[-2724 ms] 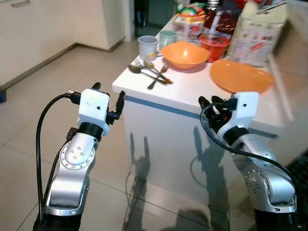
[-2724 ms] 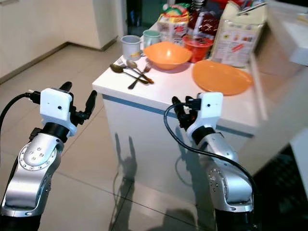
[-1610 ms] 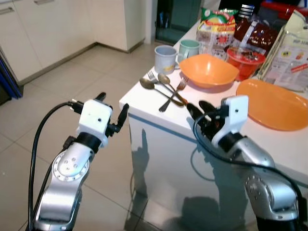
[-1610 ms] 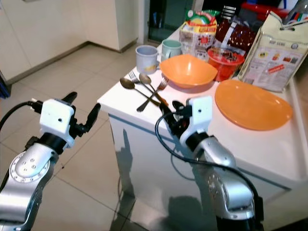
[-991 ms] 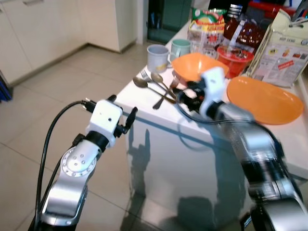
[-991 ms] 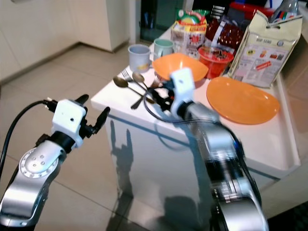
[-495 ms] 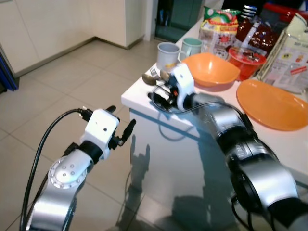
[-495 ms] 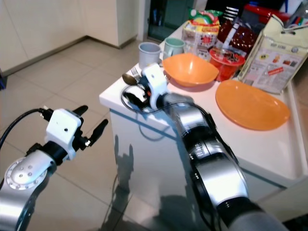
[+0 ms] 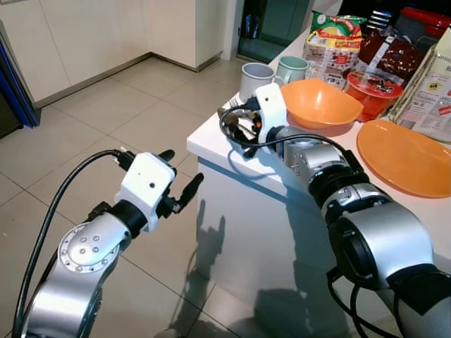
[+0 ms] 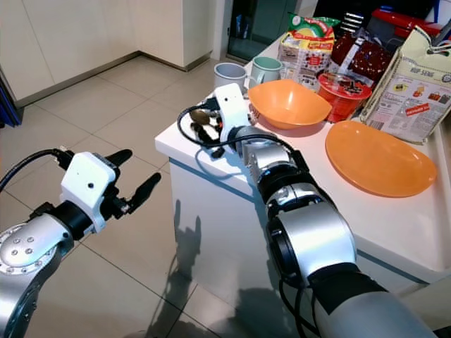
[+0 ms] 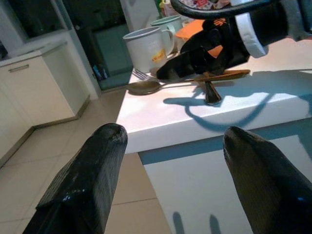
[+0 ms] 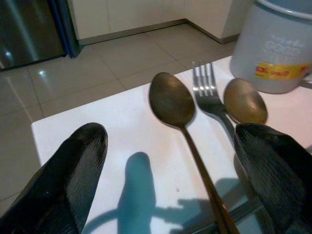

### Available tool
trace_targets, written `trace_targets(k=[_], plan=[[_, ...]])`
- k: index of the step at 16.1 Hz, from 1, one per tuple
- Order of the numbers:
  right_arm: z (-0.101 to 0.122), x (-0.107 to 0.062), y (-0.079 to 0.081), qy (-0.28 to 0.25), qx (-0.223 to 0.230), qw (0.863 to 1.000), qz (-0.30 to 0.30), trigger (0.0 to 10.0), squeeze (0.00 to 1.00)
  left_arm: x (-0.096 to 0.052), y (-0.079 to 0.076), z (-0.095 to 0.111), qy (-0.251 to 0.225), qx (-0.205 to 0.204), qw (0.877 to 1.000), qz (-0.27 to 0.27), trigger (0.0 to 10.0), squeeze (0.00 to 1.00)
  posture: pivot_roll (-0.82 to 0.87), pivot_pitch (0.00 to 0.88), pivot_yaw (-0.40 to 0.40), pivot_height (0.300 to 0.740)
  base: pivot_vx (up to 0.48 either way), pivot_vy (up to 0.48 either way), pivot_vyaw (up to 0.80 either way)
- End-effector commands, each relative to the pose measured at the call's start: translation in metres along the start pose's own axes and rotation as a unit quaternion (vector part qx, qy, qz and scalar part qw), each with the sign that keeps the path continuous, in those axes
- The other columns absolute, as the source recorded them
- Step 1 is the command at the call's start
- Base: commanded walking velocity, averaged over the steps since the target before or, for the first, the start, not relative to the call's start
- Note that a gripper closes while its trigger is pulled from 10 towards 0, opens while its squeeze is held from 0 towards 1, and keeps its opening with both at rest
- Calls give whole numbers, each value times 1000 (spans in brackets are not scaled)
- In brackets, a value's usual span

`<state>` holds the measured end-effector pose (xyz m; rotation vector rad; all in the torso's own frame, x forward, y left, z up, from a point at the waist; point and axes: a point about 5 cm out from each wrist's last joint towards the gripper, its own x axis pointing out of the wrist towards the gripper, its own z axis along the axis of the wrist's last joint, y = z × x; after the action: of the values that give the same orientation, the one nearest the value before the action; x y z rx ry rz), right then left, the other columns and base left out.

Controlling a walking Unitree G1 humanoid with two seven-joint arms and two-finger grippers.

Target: Setting the table

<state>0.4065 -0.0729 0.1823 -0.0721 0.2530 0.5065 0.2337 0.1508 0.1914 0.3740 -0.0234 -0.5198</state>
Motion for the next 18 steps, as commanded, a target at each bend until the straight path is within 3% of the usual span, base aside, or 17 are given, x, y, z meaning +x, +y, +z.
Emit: trace_targets(k=[1, 8, 11, 18], plan=[[3, -1, -4, 4, 7, 1000, -11, 10000, 0, -3, -1, 5, -5, 3, 1000, -9, 10000, 0, 206, 14, -87, 740, 0, 0, 0], [-1, -2, -7, 18, 25, 999, -20, 10000, 0, -13, -11, 13, 6, -14, 999, -47, 10000, 0, 247, 53, -101, 740, 0, 0, 0], [-10, -3, -10, 41, 58, 997, -28, 10000, 0, -18, -11, 14, 14, -15, 998, -51, 10000, 0, 256, 59, -101, 740, 0, 0, 0], [-14, -3, -1, 68, 55, 996, 33, 10000, 0, -14, -11, 16, 13, -16, 998, -57, 10000, 0, 243, 27, -103, 740, 0, 0, 0]])
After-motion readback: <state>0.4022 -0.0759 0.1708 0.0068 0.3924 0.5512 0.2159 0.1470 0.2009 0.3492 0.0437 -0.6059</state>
